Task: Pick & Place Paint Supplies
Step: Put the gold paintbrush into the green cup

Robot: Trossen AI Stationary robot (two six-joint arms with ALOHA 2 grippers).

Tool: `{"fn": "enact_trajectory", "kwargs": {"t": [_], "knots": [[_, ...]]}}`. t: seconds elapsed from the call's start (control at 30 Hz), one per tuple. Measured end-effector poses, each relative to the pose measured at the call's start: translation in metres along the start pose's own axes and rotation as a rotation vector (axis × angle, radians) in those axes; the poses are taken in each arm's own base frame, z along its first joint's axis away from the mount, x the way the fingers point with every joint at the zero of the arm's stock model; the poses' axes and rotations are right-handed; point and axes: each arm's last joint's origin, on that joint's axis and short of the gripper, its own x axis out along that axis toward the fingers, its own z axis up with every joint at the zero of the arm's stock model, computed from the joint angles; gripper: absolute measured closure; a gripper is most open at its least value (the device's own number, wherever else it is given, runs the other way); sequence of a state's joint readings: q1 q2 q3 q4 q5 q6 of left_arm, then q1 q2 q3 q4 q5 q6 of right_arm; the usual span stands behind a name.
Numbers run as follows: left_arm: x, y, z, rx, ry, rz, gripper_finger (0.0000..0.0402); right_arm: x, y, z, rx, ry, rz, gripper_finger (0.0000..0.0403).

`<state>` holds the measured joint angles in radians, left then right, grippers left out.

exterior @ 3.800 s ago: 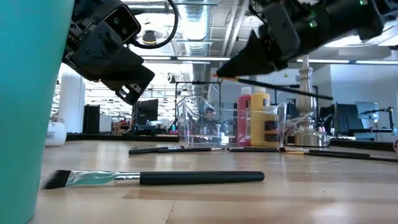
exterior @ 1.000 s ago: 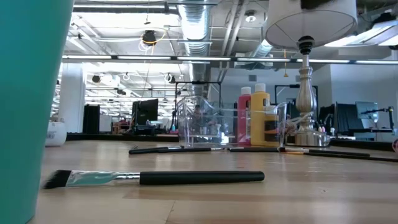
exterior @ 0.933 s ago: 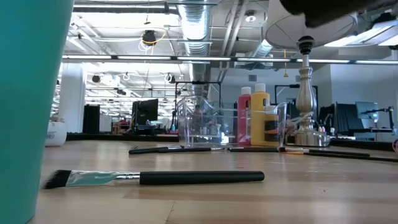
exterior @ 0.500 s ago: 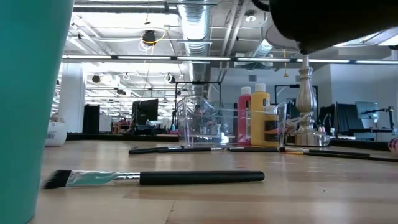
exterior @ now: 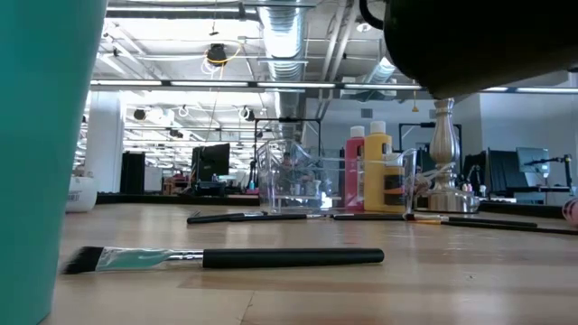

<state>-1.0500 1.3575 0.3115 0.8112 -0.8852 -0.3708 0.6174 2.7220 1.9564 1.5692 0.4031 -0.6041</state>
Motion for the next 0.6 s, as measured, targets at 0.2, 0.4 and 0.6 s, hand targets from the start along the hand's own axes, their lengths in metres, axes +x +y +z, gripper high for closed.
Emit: {"fn": "enact_trajectory", "kwargs": {"t": [0.2, 0.4, 0.6], "knots": [[0.0000, 0.0000, 0.0000, 0.000, 0.000, 0.001, 0.0401, -0.0001, 0.0000, 0.0002, 0.001, 0.010, -0.015, 0.0337], [0.0000, 0.0001, -0.0001, 0.001, 0.000, 0.002, 0.0401, -0.0001, -0.0003, 0.0000, -0.014, 0.014, -0.021, 0.0321], [-0.0008, -0.0006, -0.0005, 0.002, 0.002, -0.003, 0.0401, 0.0015, 0.0027, 0.0078, -0.100, 0.004, -0.019, 0.0320]]}}
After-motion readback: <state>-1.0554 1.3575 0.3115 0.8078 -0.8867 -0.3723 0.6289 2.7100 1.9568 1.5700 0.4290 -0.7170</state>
